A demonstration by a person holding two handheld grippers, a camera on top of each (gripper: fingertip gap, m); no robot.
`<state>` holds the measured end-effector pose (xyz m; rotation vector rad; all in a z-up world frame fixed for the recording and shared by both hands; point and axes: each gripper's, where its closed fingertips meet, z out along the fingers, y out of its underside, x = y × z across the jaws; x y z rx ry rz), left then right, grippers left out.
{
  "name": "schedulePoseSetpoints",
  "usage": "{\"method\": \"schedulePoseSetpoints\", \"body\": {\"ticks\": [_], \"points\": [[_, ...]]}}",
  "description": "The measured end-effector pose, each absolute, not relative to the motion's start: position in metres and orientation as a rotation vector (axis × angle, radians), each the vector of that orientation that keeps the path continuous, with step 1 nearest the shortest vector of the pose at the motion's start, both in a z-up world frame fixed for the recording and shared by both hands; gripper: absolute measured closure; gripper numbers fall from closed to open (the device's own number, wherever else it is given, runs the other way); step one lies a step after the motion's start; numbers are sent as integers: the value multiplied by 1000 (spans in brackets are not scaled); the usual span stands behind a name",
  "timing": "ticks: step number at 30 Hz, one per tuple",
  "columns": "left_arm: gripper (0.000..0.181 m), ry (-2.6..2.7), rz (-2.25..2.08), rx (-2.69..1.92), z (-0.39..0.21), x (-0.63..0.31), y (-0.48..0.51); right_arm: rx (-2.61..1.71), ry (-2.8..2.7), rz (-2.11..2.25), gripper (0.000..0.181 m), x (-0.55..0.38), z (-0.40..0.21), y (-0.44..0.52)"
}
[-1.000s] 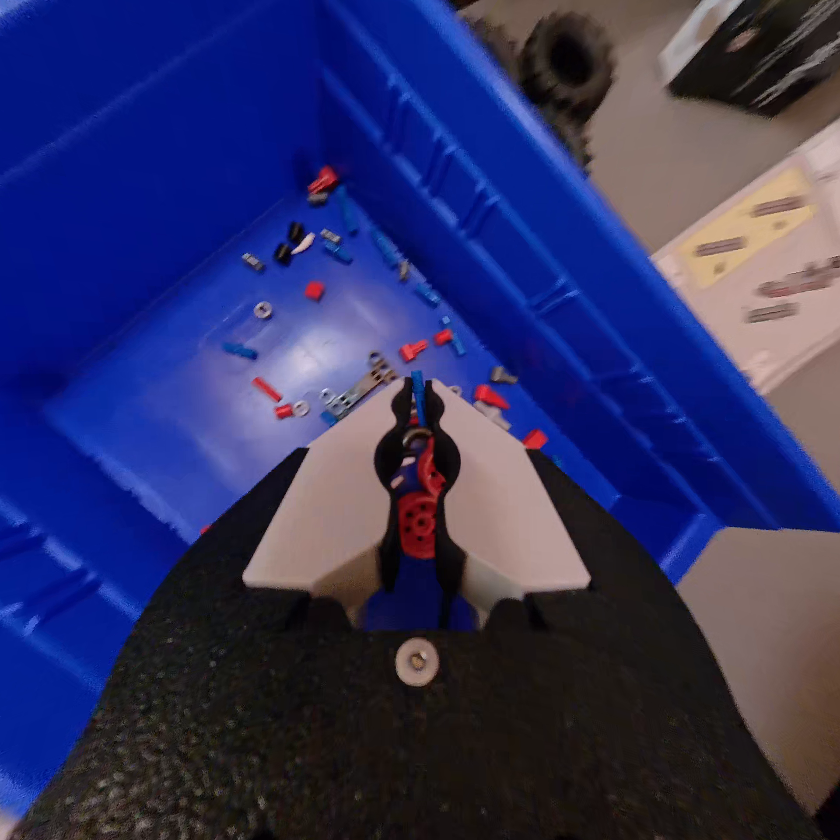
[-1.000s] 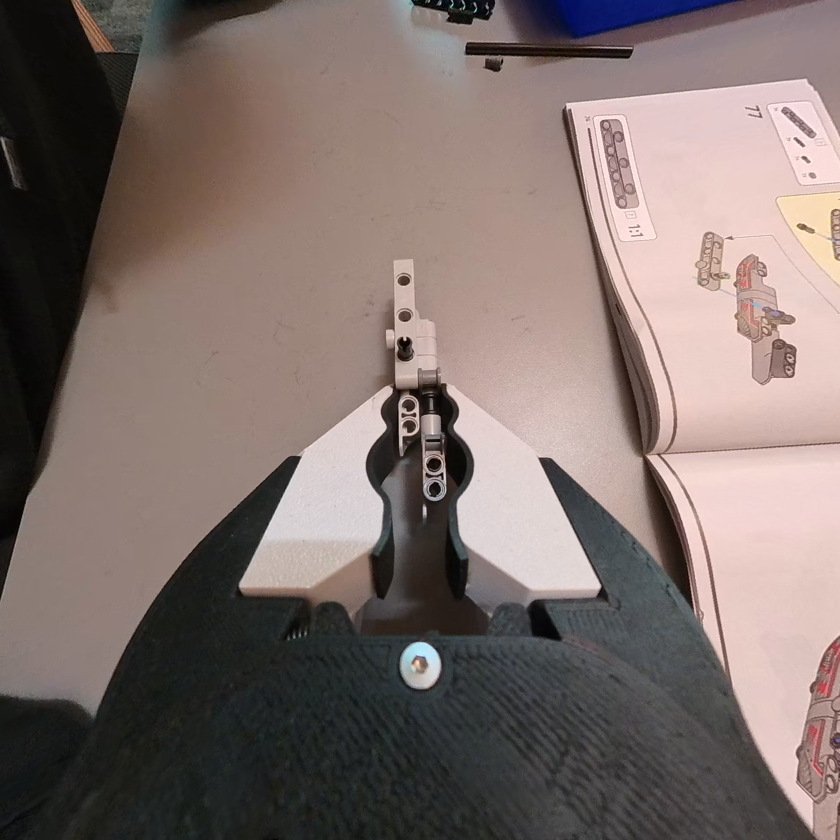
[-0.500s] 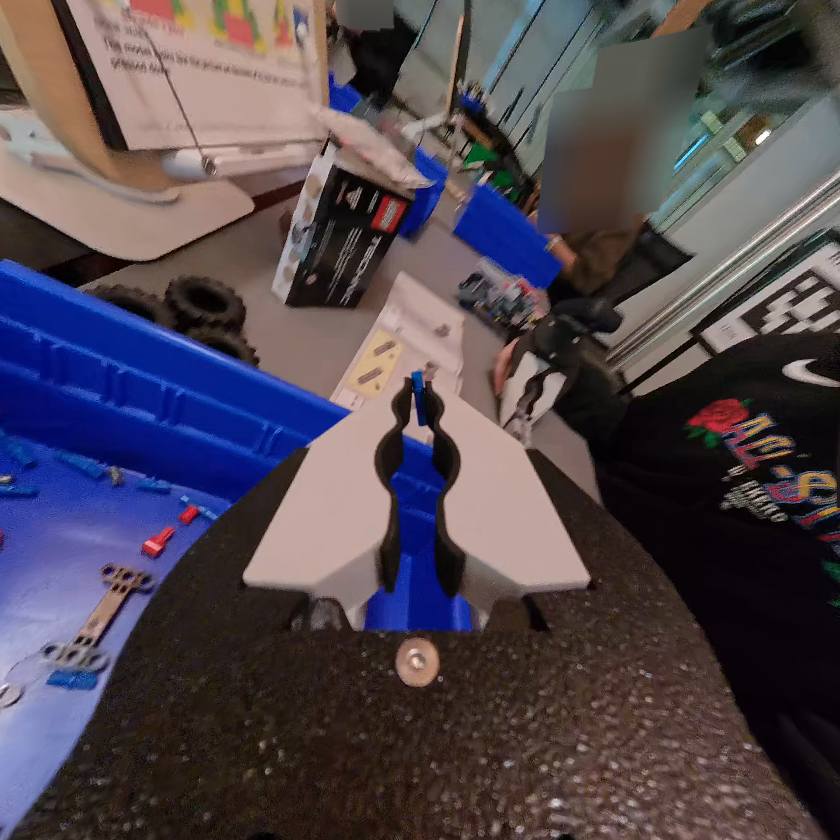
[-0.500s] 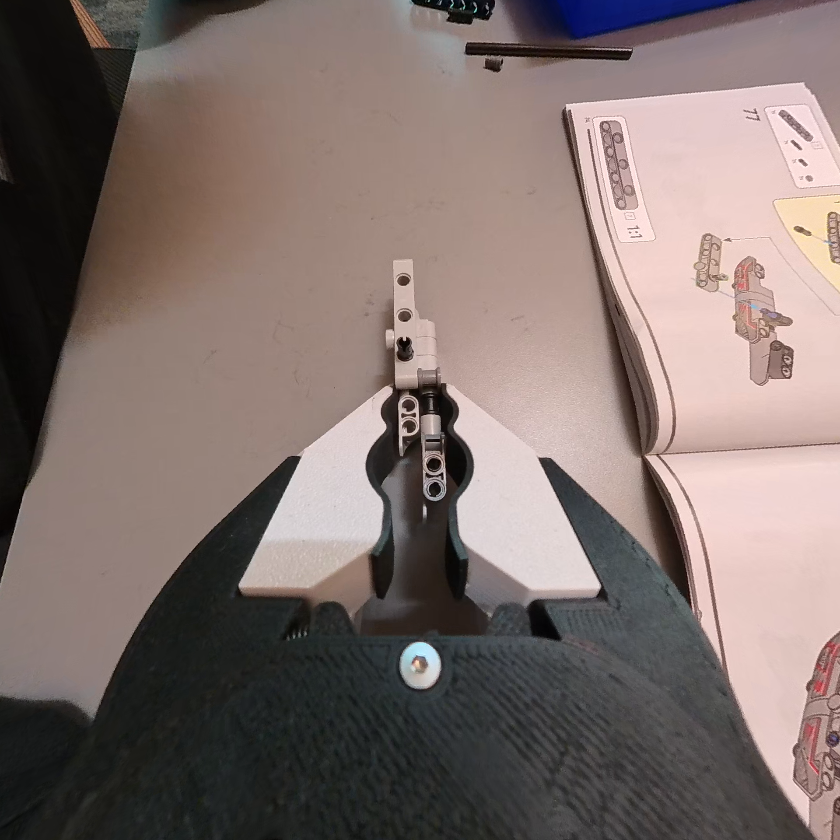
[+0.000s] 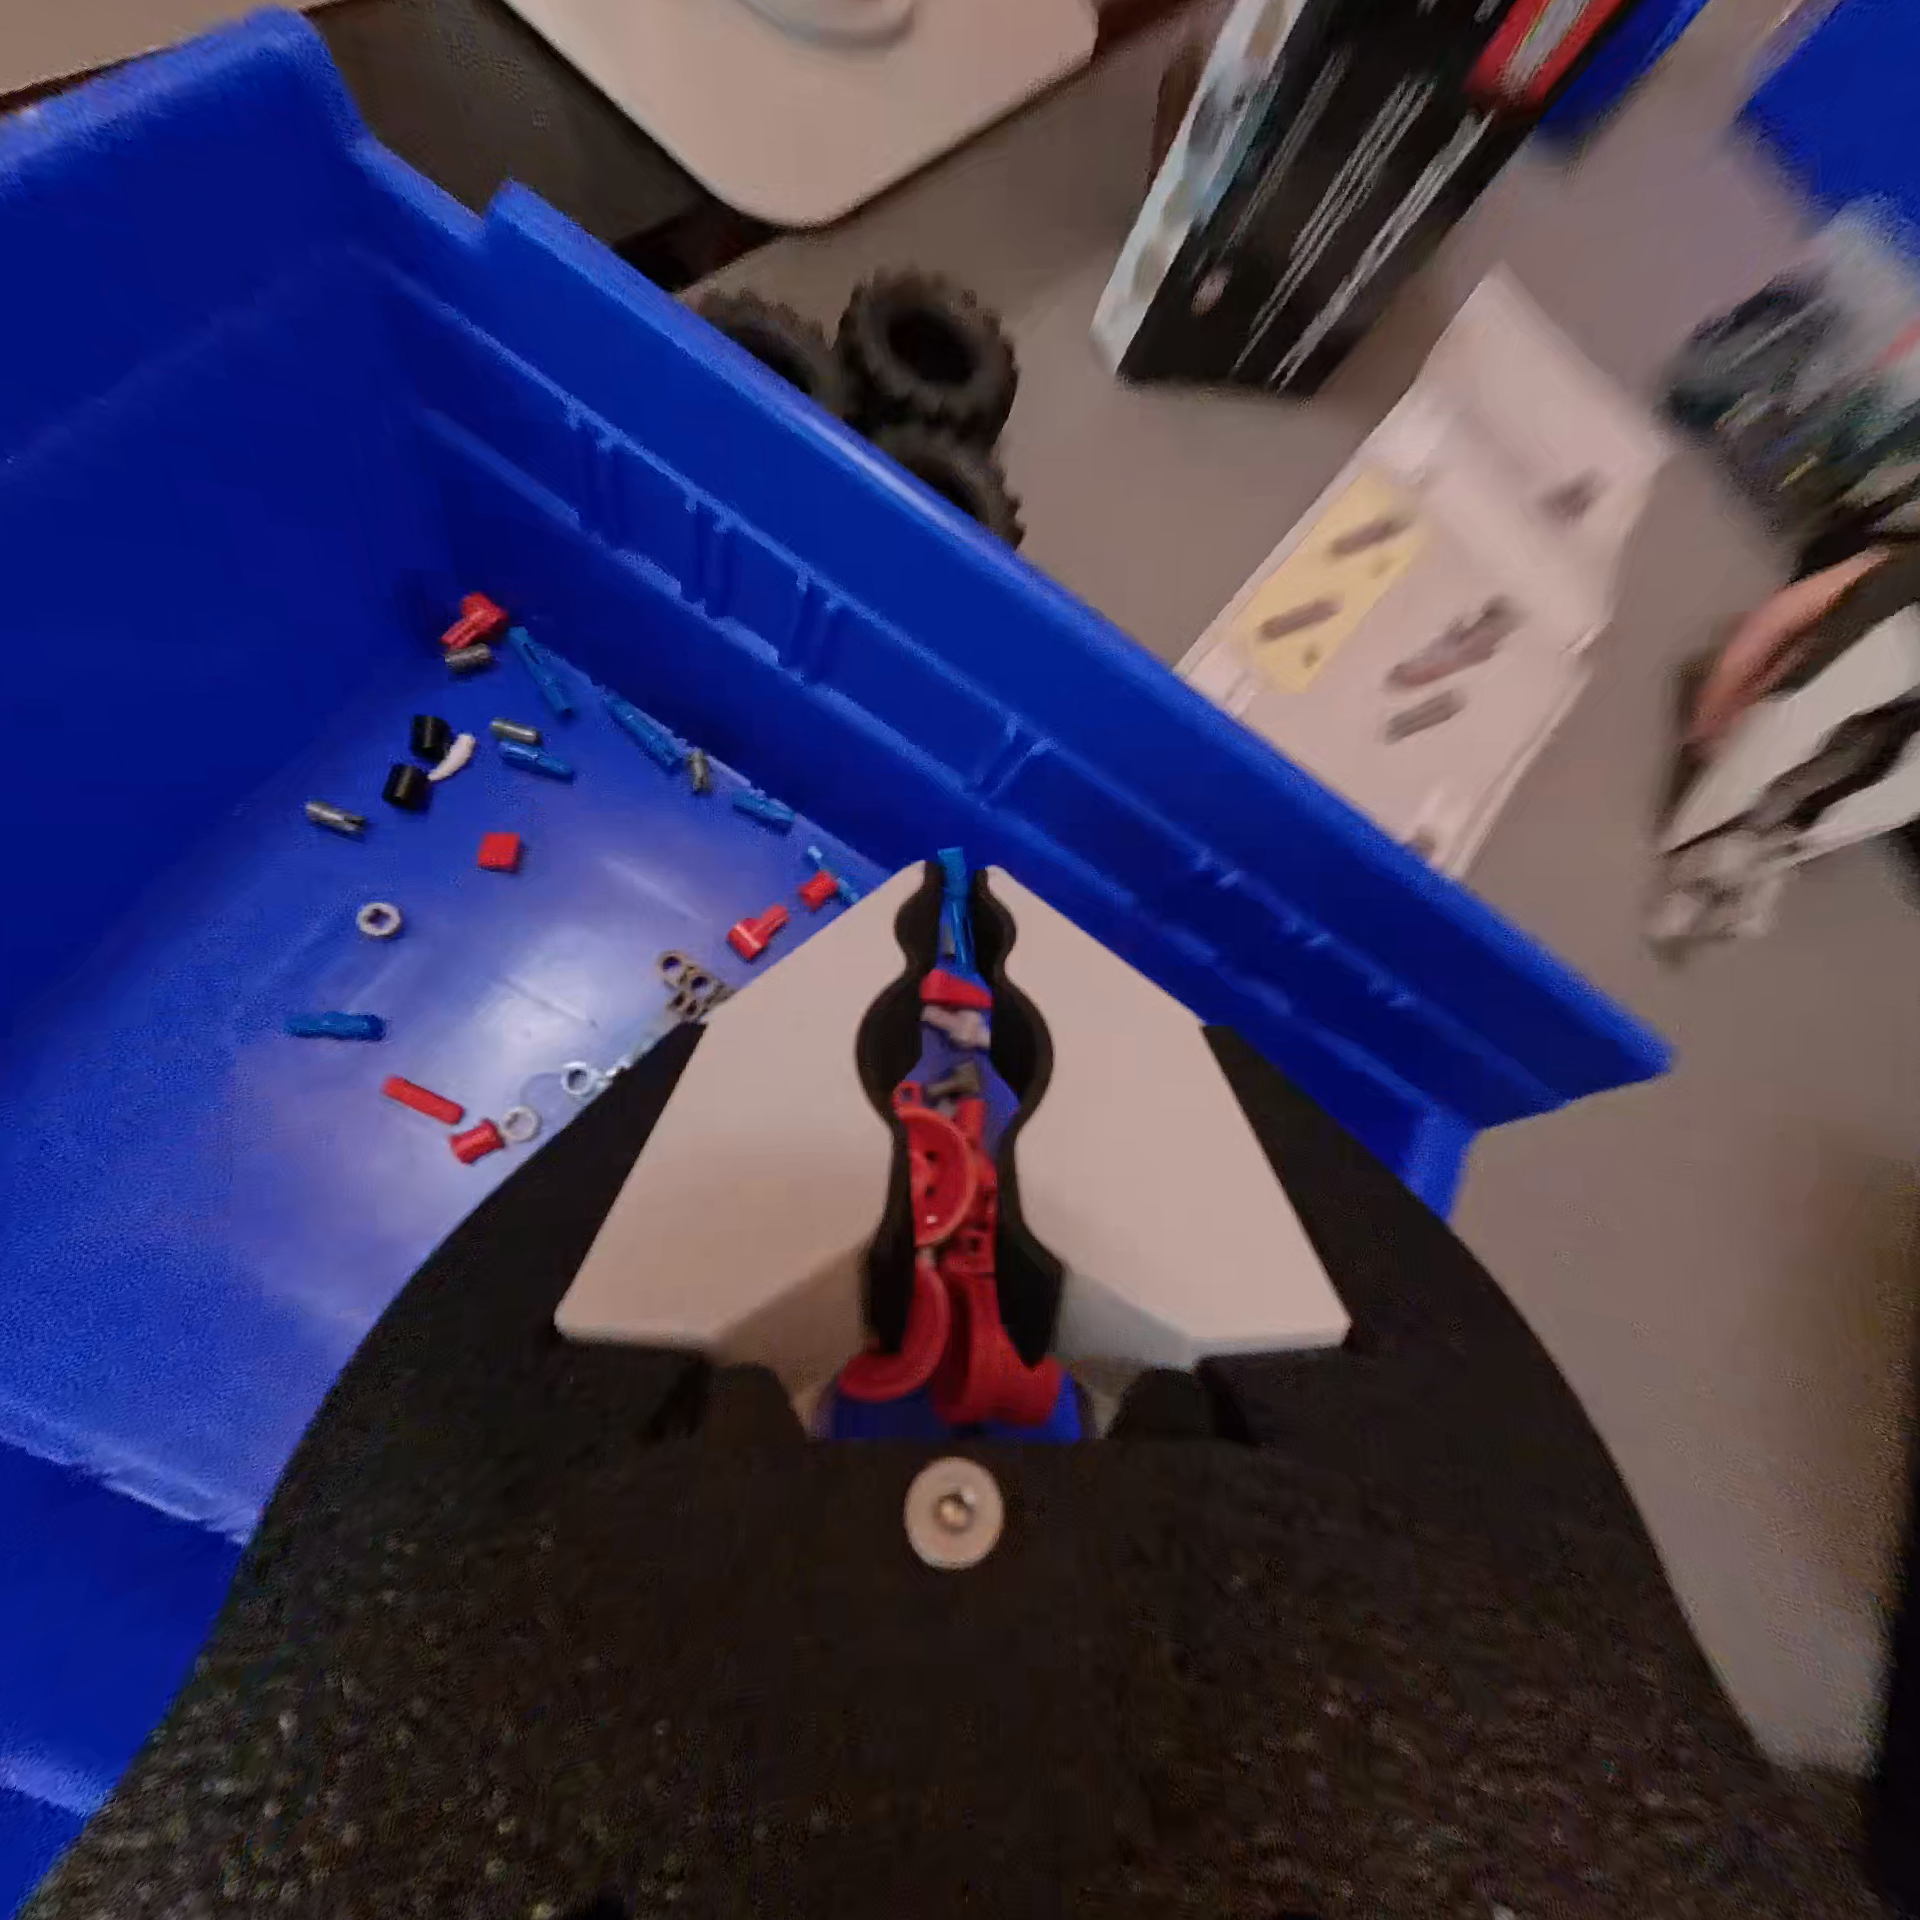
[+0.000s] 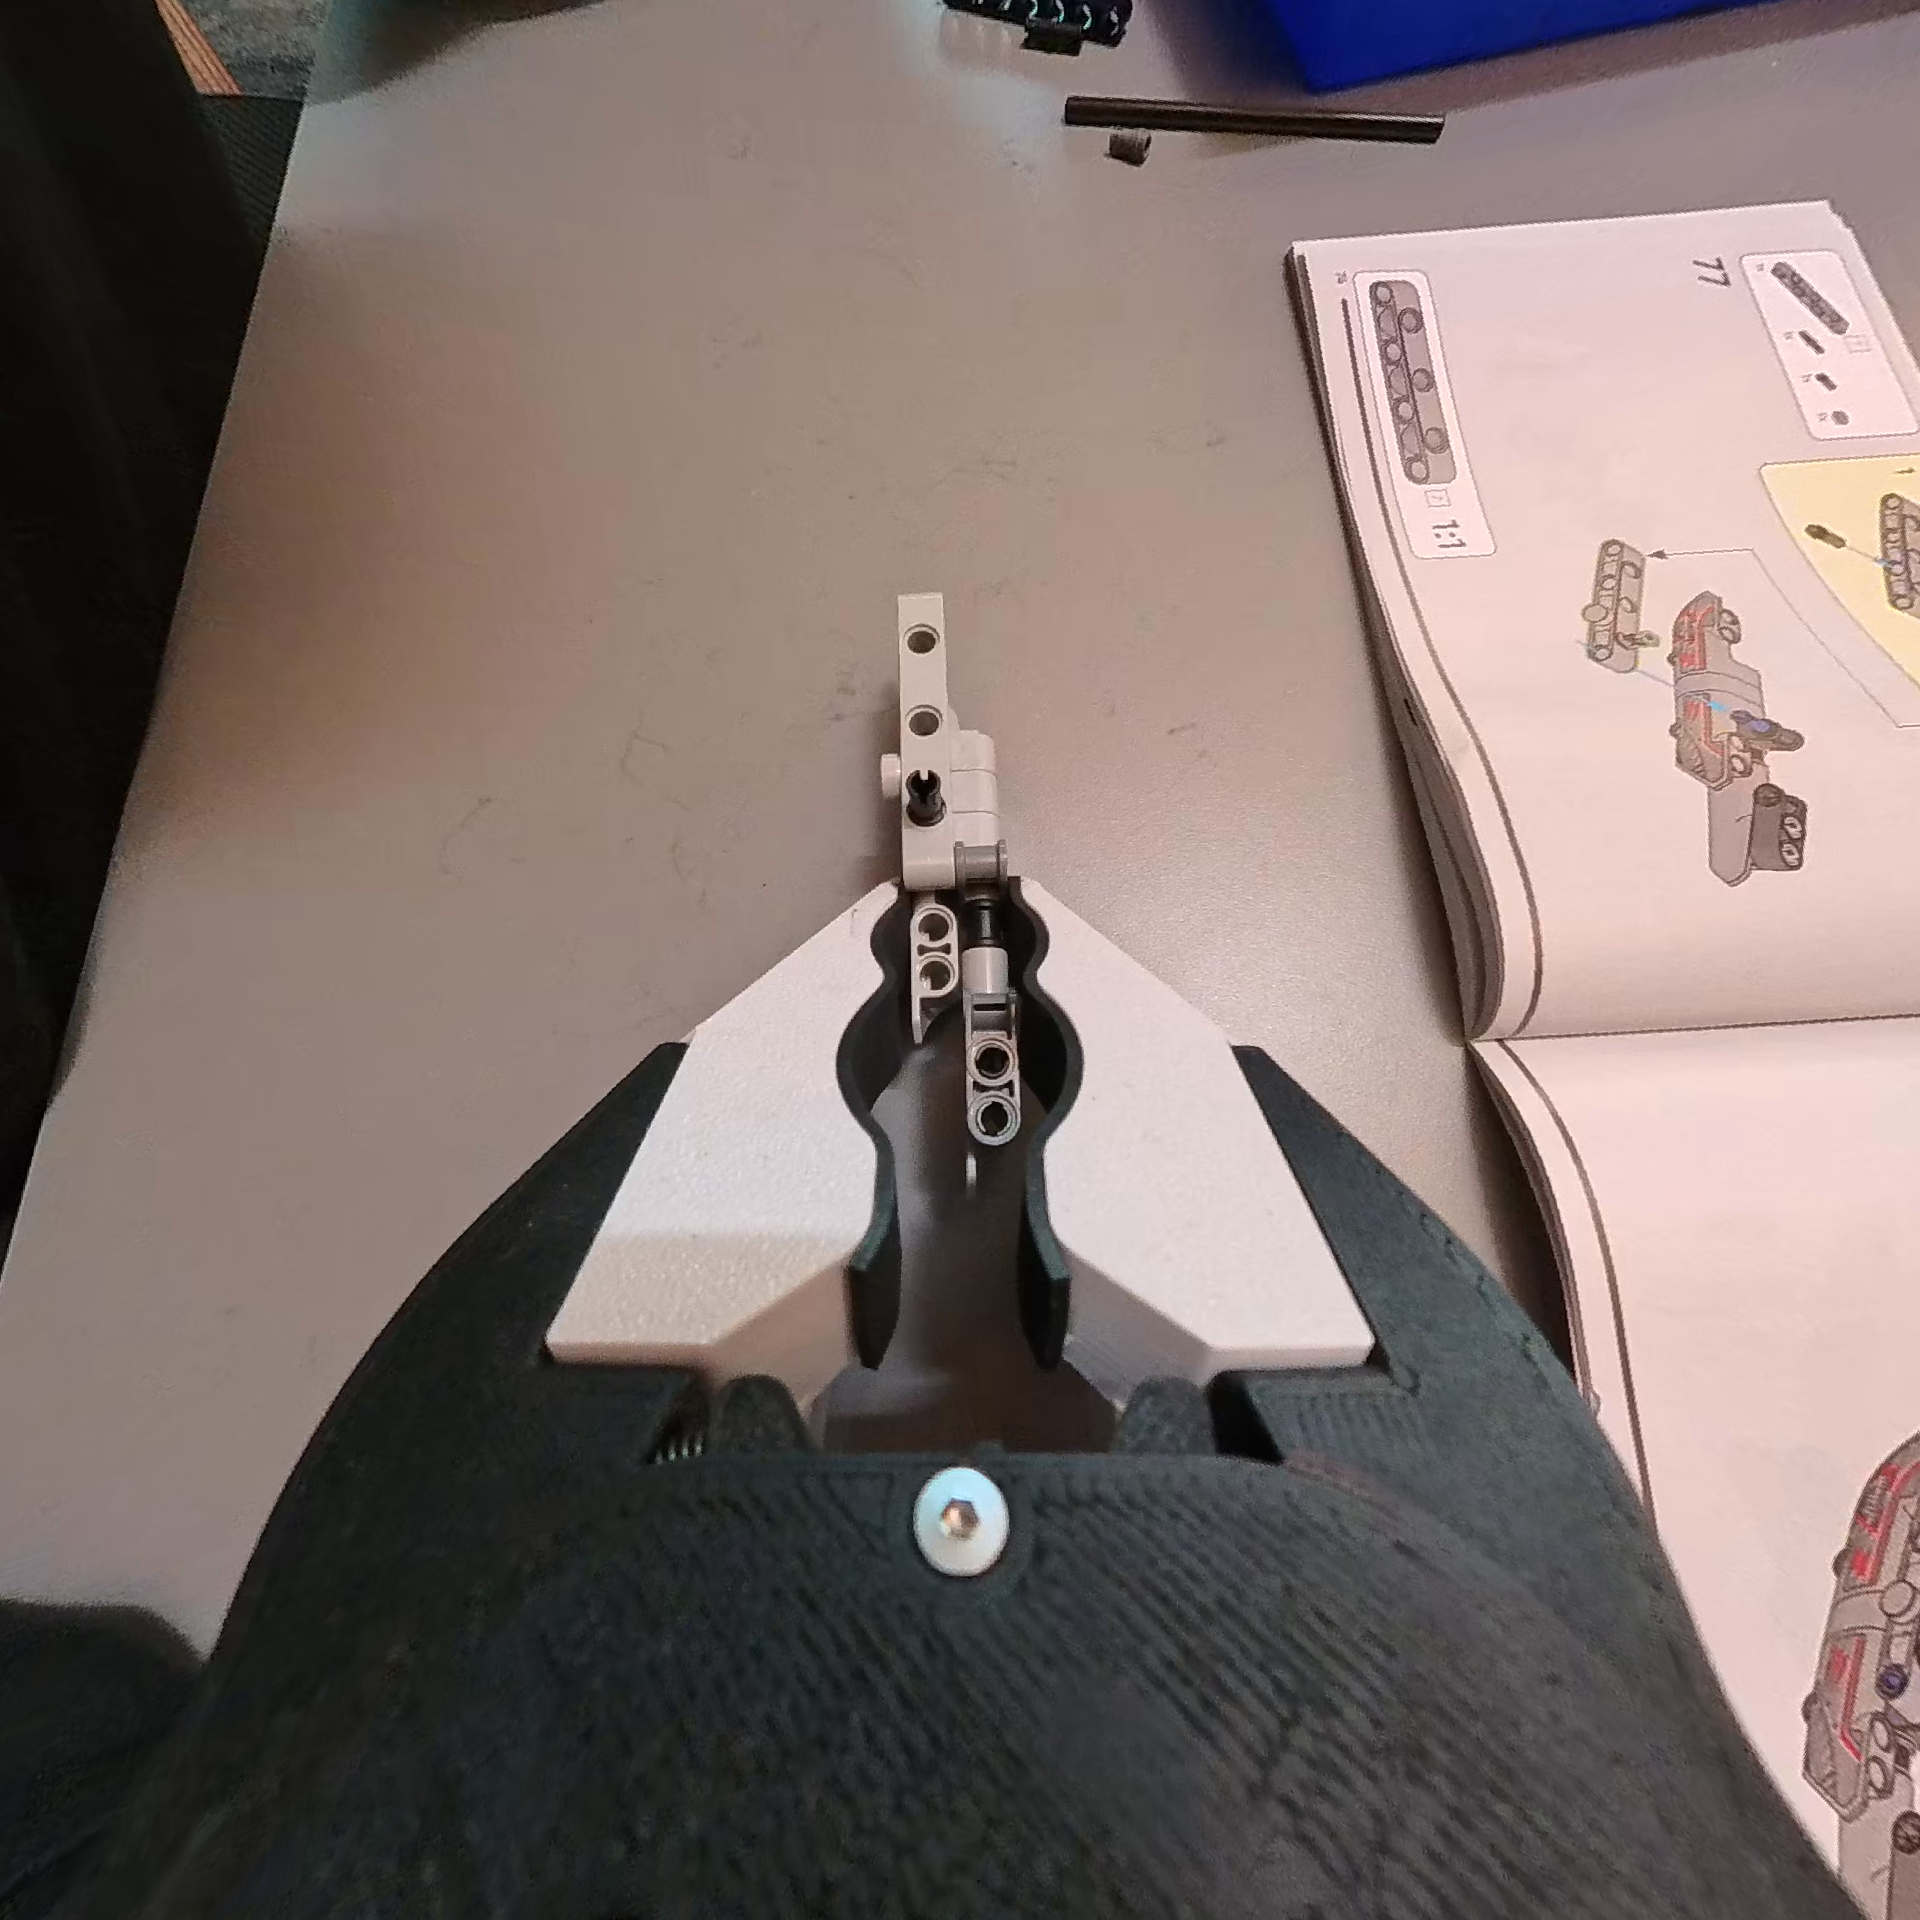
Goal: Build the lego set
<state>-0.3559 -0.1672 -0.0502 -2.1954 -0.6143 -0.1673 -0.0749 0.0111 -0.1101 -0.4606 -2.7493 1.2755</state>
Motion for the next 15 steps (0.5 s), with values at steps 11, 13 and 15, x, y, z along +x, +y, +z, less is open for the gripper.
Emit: {"method": "schedulePoseSetpoints", "body": {"ticks": [11,13,15], "points": [[157,-719,102,-2286,-82,-393,-167,-468,-2754,1282,167,-75,-110,11],[160,-857,215,-2162,-74,-418,-168,-469,-2756,1283,167,-75,-110,11],[161,-968,259,-2121,-75,-430,-172,-473,-2758,1286,167,-75,-110,11]]}}
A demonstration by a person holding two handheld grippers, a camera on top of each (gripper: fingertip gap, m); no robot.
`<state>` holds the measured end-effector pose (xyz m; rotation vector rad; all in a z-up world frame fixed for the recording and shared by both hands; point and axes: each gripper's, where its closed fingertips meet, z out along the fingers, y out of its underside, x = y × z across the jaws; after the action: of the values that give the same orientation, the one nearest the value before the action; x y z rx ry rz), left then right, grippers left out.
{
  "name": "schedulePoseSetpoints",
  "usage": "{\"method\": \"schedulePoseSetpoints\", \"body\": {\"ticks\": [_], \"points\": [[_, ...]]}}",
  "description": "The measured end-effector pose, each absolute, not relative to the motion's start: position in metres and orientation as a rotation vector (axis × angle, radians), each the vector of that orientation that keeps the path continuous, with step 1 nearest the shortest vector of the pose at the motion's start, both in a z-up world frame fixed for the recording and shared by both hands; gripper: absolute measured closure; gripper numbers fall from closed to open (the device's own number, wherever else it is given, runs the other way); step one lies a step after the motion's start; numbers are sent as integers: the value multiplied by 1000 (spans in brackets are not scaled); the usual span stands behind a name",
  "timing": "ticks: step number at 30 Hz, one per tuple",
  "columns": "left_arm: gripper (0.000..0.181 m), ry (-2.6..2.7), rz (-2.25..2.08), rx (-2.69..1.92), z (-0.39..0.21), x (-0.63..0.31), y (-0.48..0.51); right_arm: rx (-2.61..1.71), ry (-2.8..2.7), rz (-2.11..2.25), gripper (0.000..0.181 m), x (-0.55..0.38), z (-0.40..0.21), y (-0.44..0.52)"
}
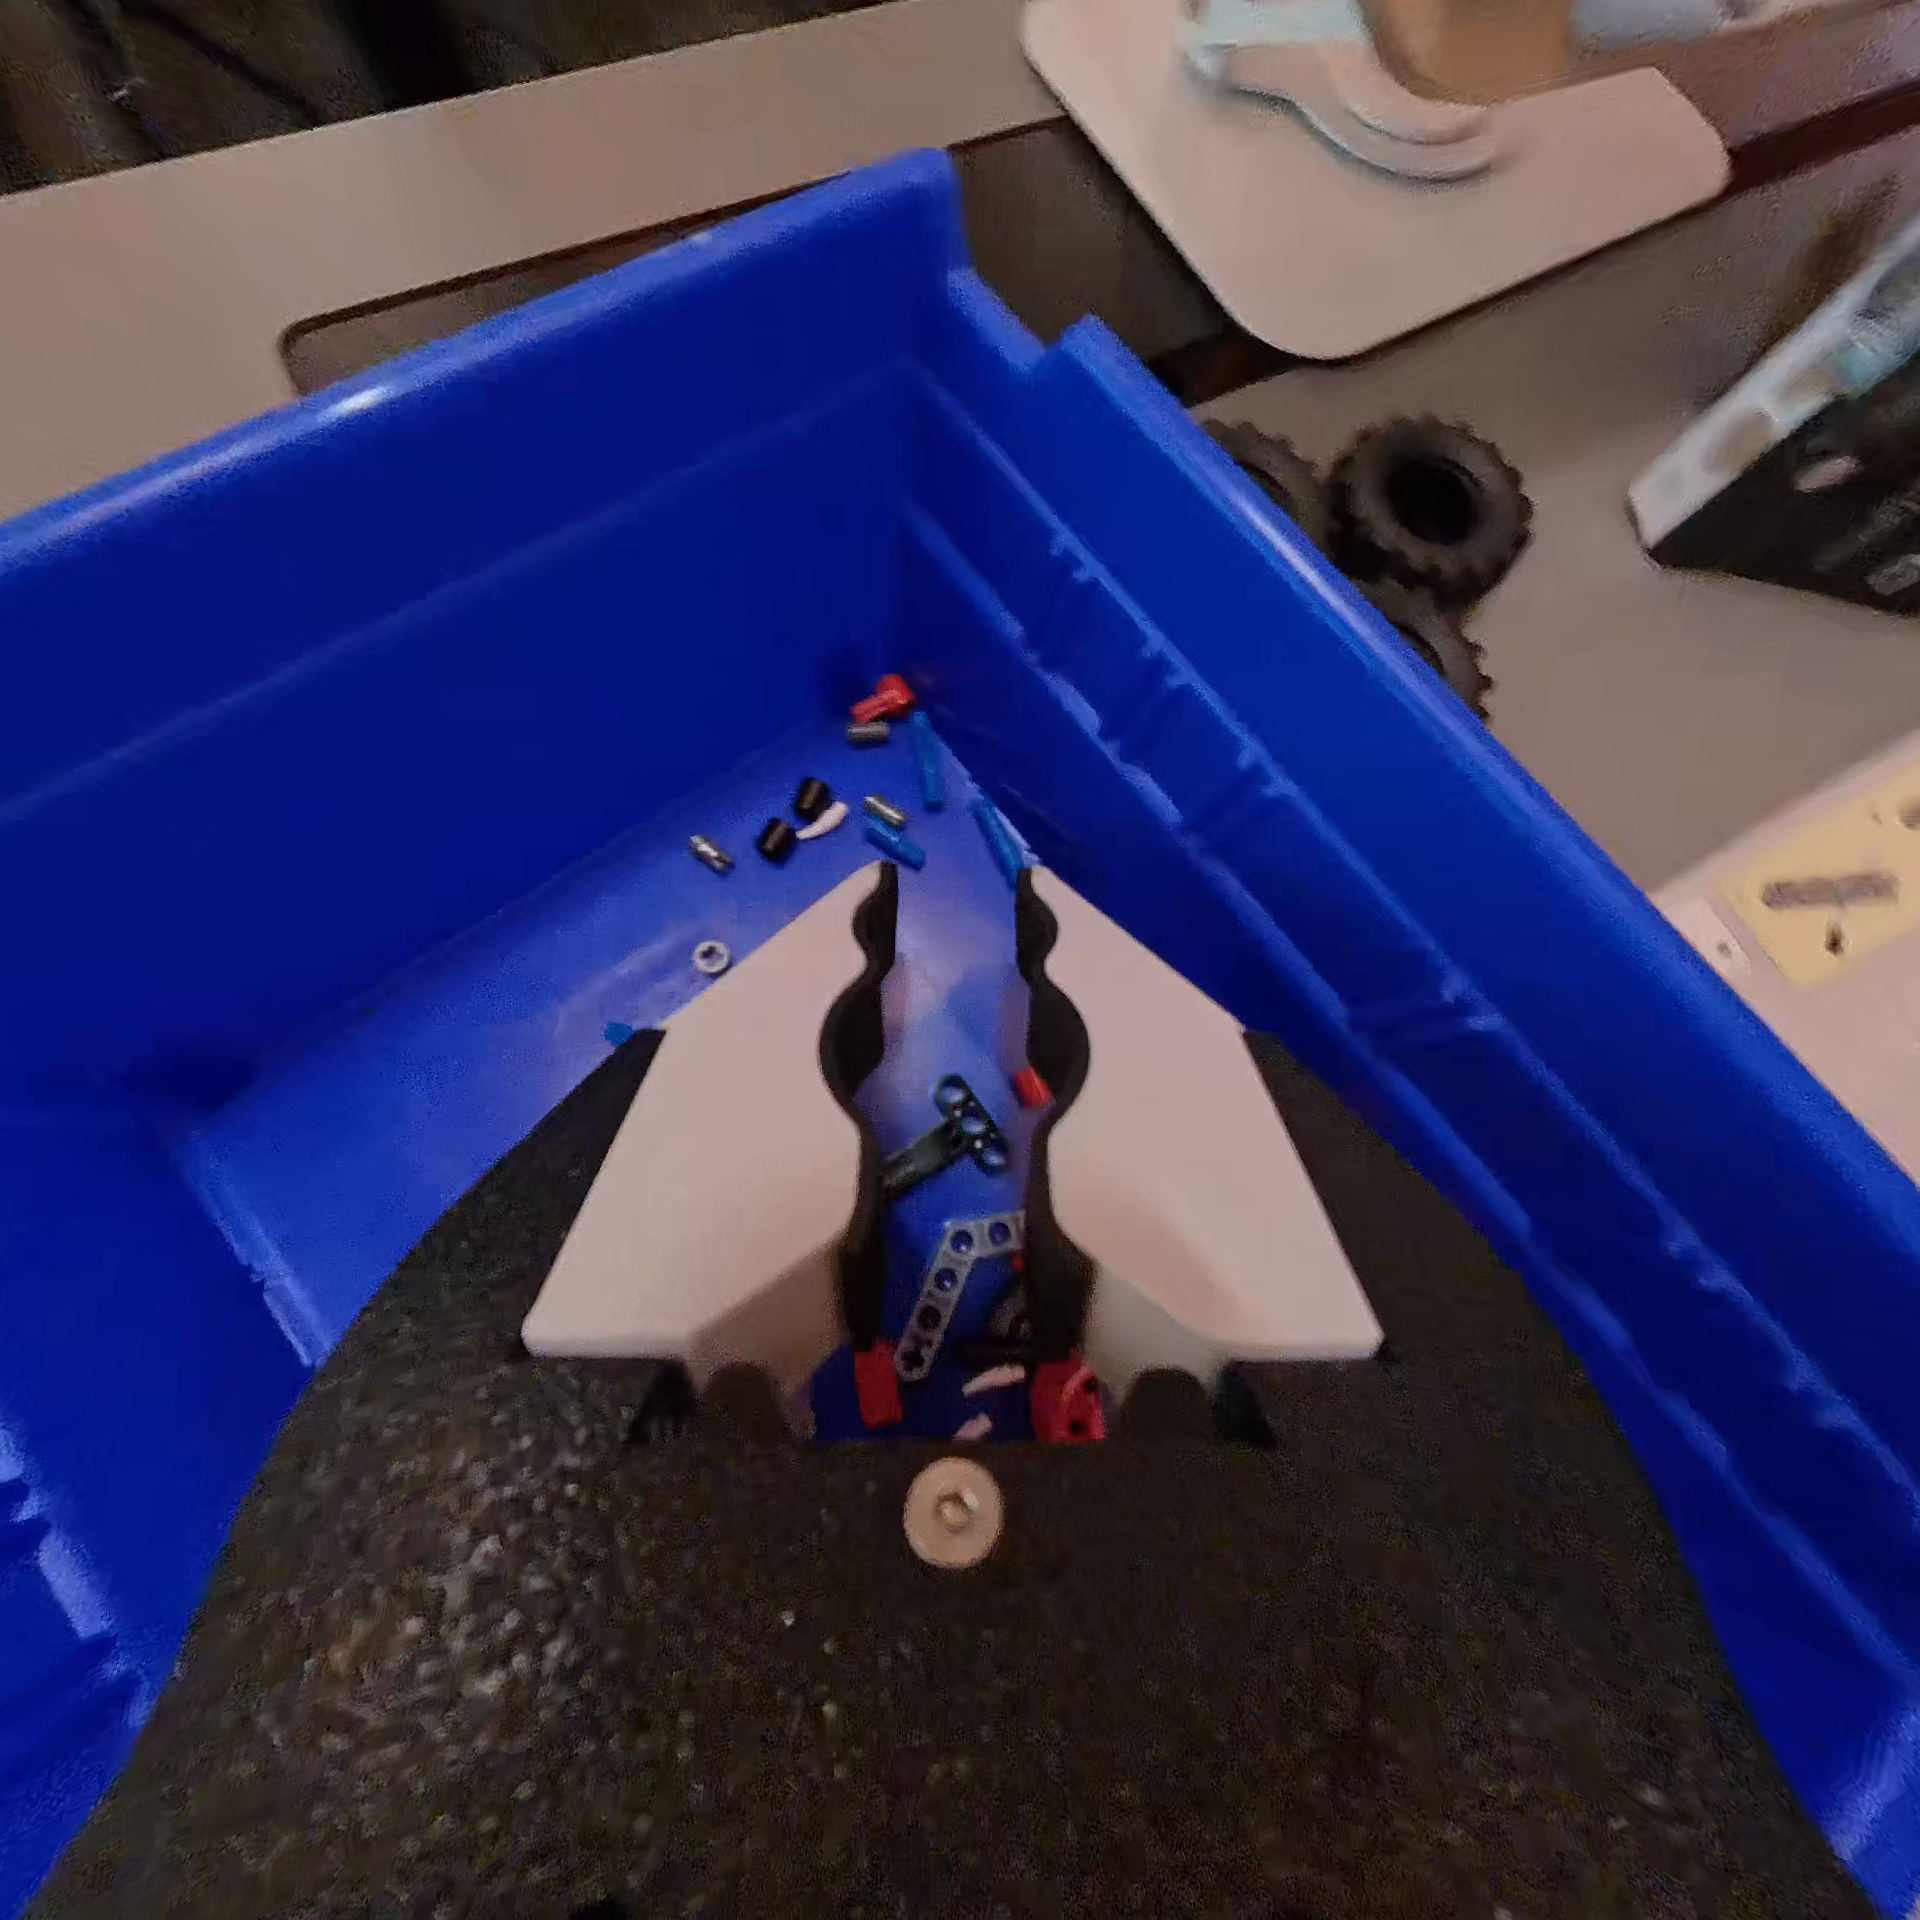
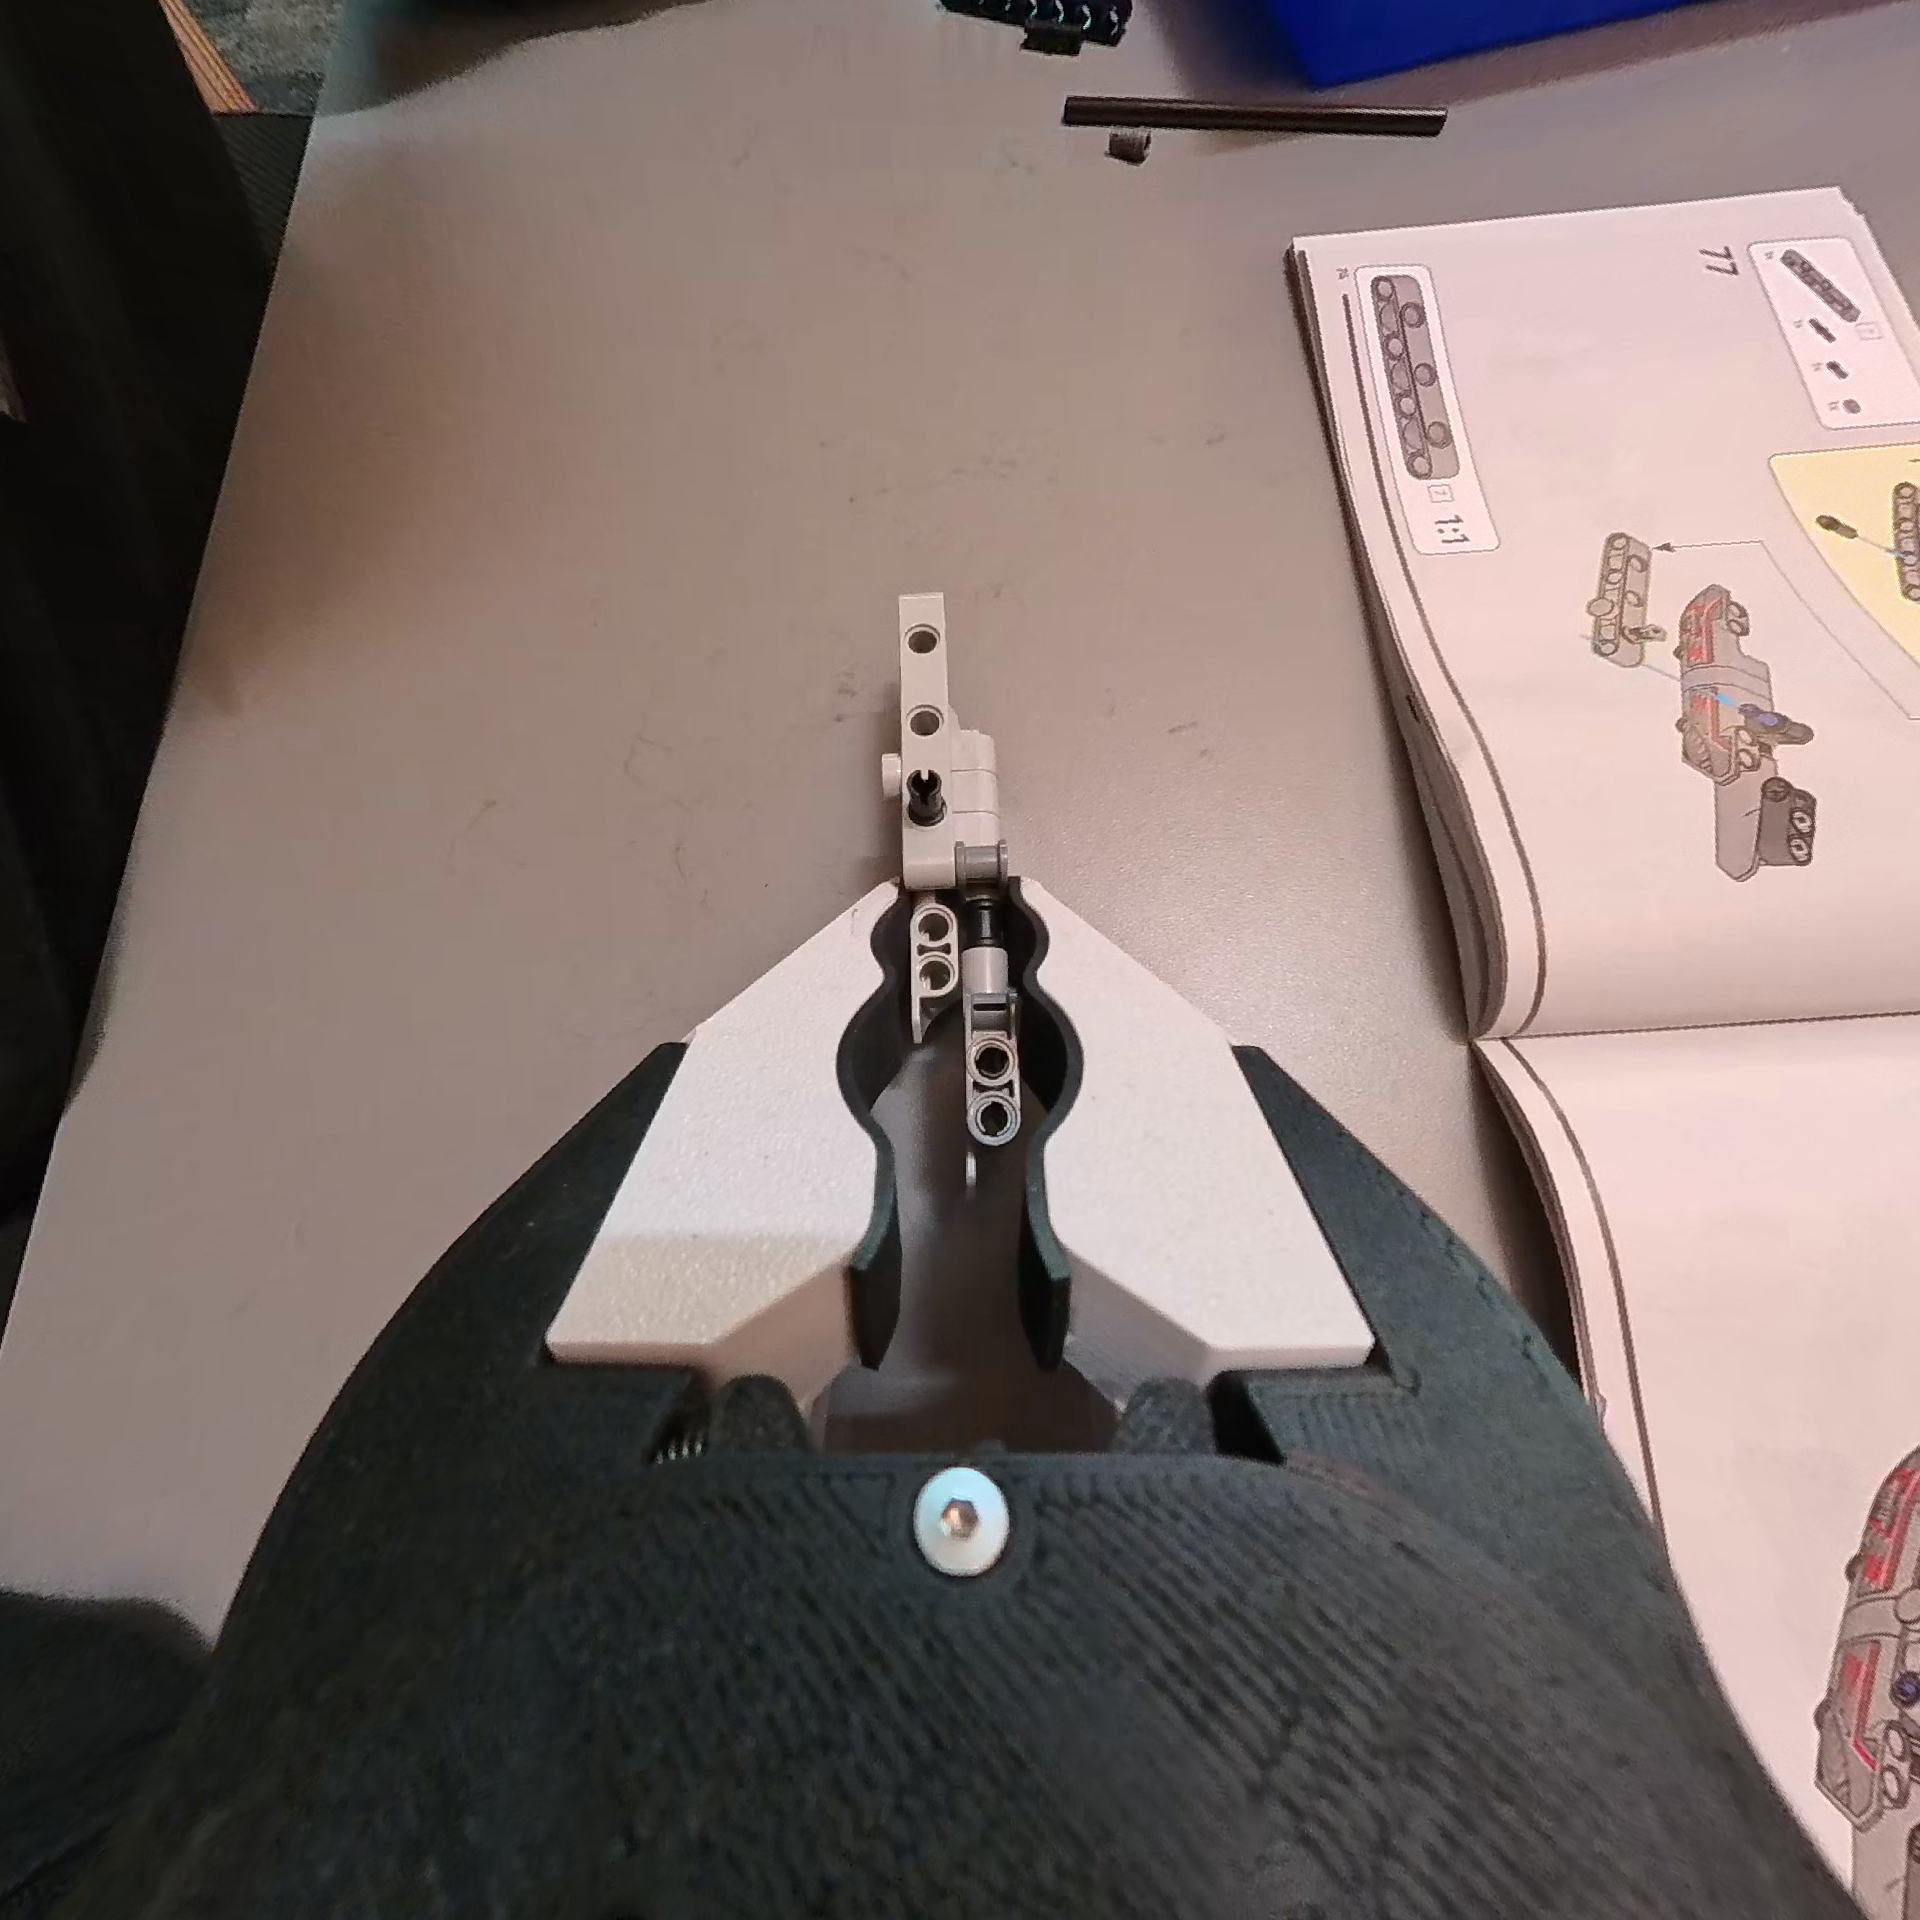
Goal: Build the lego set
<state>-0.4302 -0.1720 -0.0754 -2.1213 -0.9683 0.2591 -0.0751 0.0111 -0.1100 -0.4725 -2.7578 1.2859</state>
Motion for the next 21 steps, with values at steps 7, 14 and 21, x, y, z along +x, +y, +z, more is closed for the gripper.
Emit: {"method": "schedulePoseSetpoints", "body": {"ticks": [7,14,21], "points": [[156,-1051,269,-2159,-102,-440,-154,-472,-2757,1285,167,-75,-110,11],[177,-836,393,-2319,-113,-432,-153,-462,-2750,1277,167,-75,-110,11],[178,-621,362,-2365,-101,-417,-164,-454,-2744,1269,167,-75,-110,11]]}}
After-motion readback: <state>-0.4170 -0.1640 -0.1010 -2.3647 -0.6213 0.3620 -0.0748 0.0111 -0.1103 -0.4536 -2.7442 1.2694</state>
